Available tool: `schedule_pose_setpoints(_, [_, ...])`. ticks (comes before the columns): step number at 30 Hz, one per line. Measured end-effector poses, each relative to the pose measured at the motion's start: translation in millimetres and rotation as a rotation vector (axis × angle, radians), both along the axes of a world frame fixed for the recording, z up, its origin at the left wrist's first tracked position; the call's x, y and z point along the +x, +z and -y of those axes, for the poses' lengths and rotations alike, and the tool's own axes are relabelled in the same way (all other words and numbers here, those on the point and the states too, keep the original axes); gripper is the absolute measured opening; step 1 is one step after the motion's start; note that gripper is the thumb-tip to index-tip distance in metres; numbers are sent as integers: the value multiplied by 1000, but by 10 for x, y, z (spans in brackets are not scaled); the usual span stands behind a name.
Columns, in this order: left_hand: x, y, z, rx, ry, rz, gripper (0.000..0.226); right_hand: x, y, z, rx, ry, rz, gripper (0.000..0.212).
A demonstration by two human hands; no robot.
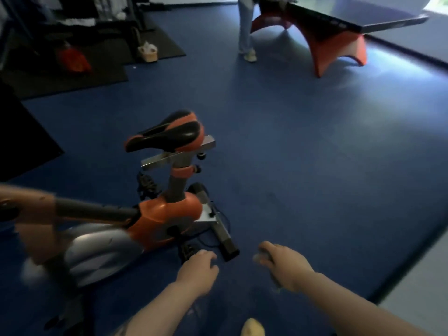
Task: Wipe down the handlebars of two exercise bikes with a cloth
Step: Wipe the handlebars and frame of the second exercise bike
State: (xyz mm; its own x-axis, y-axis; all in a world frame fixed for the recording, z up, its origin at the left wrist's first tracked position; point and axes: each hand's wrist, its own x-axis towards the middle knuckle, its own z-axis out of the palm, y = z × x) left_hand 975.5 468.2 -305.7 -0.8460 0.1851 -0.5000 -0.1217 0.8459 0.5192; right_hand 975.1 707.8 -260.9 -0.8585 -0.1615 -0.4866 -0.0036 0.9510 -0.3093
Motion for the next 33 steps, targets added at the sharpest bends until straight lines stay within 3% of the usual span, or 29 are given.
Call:
schedule_pose_setpoints(9, [-857,55,-1347,-14,-71,29,36,-746,17,-1178,9,-86,41,23])
schedule_pose_setpoints(26, [-3394,80,-2035,-37,-56,35,39,-3425,100,-1713,2,54,33,27])
schedule_pose_setpoints(33, [-4401,-67,-2320,-50,110,104,39,-4784,-24,-2210,37,181,47,30])
